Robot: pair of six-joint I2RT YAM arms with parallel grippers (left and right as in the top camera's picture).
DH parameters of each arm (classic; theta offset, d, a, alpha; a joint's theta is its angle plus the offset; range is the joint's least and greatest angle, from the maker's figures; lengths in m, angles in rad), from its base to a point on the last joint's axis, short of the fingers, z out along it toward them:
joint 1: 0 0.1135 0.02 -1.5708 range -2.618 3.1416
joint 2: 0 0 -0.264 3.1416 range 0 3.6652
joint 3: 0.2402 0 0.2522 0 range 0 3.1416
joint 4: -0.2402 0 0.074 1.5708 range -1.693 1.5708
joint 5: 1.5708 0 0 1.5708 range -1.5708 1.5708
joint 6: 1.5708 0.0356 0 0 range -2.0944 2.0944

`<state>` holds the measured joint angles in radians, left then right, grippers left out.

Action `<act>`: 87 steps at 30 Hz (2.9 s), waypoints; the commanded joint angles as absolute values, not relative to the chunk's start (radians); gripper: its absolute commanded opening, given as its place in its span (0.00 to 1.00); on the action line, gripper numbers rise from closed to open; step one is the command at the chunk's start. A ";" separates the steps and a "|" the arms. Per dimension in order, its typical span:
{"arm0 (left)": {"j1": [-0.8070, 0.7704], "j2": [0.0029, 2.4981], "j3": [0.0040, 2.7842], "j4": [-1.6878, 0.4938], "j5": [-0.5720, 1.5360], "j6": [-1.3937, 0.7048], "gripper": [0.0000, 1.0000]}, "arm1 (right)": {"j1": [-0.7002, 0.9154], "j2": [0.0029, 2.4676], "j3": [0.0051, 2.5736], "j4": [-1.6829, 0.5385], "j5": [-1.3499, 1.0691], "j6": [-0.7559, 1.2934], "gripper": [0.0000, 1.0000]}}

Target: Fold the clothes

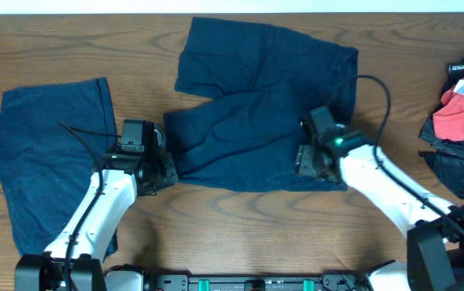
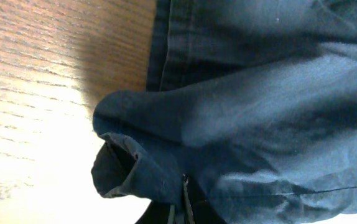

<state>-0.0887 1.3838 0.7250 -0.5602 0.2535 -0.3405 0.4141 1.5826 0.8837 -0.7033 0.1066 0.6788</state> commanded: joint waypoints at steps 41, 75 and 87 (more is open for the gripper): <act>-0.090 1.361 0.750 -0.599 0.120 -0.354 0.06 | 0.235 1.576 0.744 -0.505 0.089 0.656 0.01; -0.091 0.580 0.830 -0.838 0.096 -0.380 0.06 | 0.550 1.118 0.883 -0.936 0.446 0.696 0.01; -0.091 0.493 0.834 -0.931 0.122 -0.380 0.06 | 0.751 1.116 0.883 -0.933 0.530 0.879 0.01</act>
